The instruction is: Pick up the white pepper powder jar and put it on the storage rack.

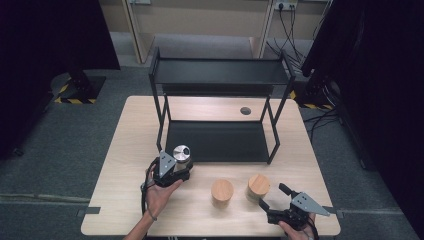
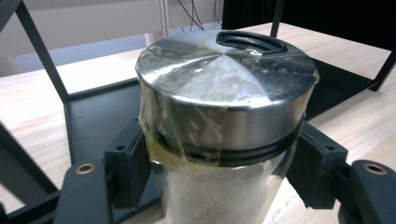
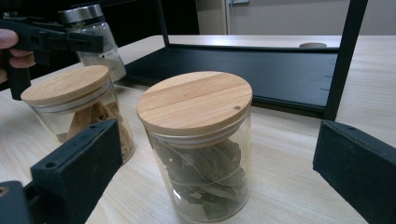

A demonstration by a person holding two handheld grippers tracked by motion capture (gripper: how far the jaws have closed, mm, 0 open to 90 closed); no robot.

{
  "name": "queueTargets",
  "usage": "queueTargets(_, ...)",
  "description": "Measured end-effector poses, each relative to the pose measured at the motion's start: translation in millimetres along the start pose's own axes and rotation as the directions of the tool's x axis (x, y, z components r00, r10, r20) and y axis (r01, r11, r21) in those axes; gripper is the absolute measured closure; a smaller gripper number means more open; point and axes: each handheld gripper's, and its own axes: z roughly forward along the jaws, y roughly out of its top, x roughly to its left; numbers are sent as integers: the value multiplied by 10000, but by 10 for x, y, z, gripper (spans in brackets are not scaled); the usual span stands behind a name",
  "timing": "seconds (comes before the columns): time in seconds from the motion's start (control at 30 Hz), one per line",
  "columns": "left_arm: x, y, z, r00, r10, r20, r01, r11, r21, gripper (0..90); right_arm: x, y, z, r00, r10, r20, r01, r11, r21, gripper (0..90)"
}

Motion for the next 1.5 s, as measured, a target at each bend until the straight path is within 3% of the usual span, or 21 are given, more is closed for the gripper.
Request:
queueTargets(0.83,-13,241,345,9994,-320,-110,321,9994,102,307,-11,-2,-5,10000,6,-12,-6,10000,-18,16)
queueTargets(1.5,20,304,645,9972,-324,-668,339,9992,211,306,-15,-2,-2,10000,13,-44,-13,10000,7,16)
